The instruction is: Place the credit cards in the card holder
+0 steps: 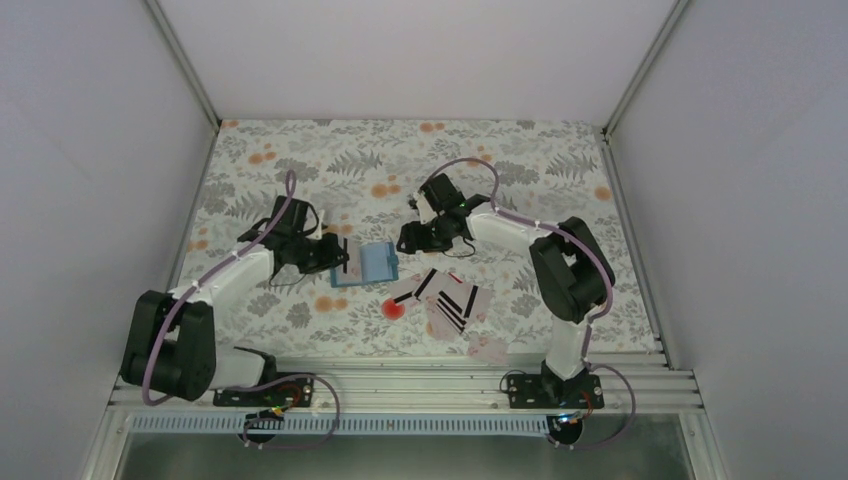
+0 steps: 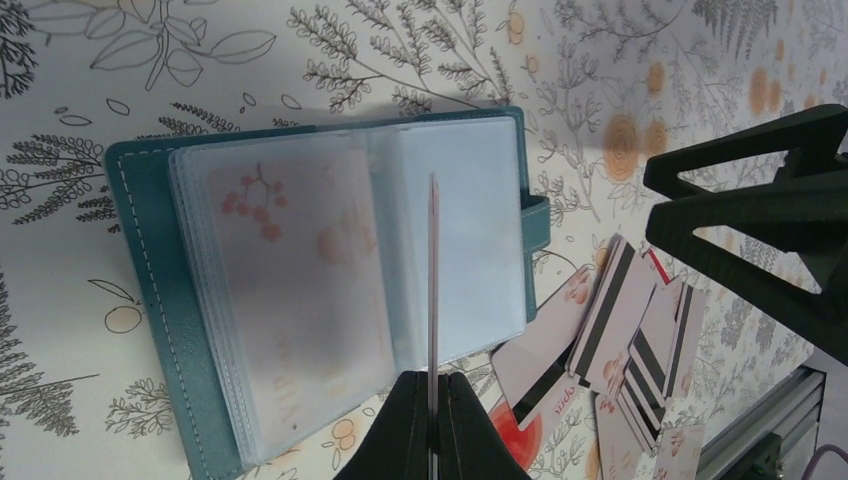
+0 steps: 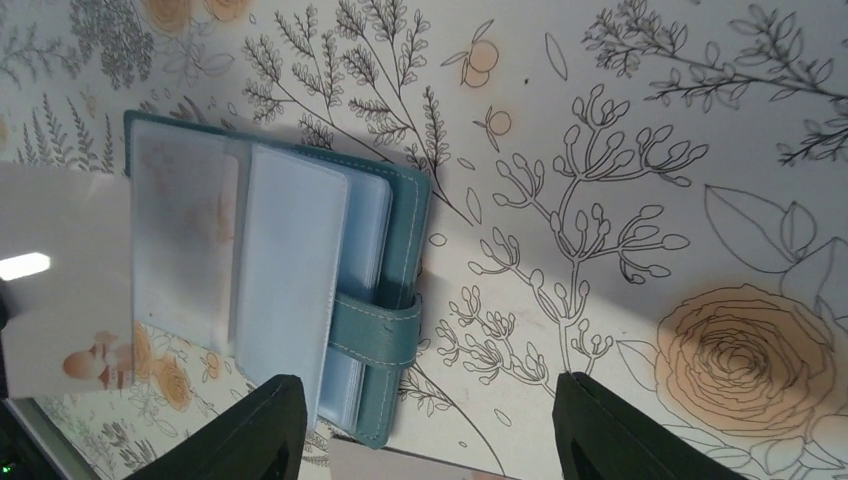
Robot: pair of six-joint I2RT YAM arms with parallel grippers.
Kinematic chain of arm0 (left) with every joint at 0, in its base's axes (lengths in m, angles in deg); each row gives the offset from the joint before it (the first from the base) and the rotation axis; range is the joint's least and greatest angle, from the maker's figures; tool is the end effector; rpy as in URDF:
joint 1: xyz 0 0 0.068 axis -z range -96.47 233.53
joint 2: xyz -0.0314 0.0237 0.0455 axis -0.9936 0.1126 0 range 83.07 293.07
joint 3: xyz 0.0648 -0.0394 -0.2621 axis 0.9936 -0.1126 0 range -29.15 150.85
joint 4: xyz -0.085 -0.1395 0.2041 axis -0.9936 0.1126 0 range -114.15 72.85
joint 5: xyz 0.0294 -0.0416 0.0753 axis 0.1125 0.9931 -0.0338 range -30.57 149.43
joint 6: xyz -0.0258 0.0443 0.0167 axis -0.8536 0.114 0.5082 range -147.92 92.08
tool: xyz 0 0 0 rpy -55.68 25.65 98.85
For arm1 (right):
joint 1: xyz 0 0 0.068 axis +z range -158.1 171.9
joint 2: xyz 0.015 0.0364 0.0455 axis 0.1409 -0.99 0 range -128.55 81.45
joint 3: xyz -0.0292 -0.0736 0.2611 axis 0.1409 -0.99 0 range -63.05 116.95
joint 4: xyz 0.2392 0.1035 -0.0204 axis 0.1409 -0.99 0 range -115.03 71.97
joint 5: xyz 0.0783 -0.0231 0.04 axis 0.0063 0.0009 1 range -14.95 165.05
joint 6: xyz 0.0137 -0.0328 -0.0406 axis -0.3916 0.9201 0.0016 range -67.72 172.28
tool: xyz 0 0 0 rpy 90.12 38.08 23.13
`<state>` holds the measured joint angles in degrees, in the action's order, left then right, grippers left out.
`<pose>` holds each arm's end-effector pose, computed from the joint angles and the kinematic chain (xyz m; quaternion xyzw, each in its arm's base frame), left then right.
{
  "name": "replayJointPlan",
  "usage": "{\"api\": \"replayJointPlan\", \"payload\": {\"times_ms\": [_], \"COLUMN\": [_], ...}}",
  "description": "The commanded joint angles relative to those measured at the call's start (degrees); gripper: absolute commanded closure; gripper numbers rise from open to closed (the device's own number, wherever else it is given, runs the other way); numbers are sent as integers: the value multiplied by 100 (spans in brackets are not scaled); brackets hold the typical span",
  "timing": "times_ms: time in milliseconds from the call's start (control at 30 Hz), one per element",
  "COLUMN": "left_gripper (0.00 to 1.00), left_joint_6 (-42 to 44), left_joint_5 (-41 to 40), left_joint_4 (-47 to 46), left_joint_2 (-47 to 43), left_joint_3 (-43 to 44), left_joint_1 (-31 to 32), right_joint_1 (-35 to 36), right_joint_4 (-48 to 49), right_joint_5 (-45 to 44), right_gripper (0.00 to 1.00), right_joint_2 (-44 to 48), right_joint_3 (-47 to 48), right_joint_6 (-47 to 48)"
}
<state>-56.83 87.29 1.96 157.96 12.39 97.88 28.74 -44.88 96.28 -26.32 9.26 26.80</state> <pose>0.2307 -0.0762 0.1931 -0.0558 0.9368 -0.3101 0.1520 0.3001 0.2410 0.1767 -0.1384 0.9453 0.2748 0.1088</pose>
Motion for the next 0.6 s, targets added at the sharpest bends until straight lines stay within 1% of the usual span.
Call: {"api": "replayJointPlan", "payload": {"times_ms": [0,267,567], "left_gripper": [98,98,98], "left_joint_6": [121,9,1], "left_joint_5": [288,432,453], "left_joint_4": [-435,-996,-1145], "left_joint_2": [274,662,838], "left_joint_3": [-106,-333,-367], "left_joint_1": [-73,-99,-101], "right_joint_1": [51,51,54], "right_joint_4": [-60,37,208], "right_joint_5": [227,529,759], "right_gripper": [37,38,39], "right_joint_2": [-21,-185,-403], "right_joint_3": [195,213,241], "right_joint_6": [298,307,213]}}
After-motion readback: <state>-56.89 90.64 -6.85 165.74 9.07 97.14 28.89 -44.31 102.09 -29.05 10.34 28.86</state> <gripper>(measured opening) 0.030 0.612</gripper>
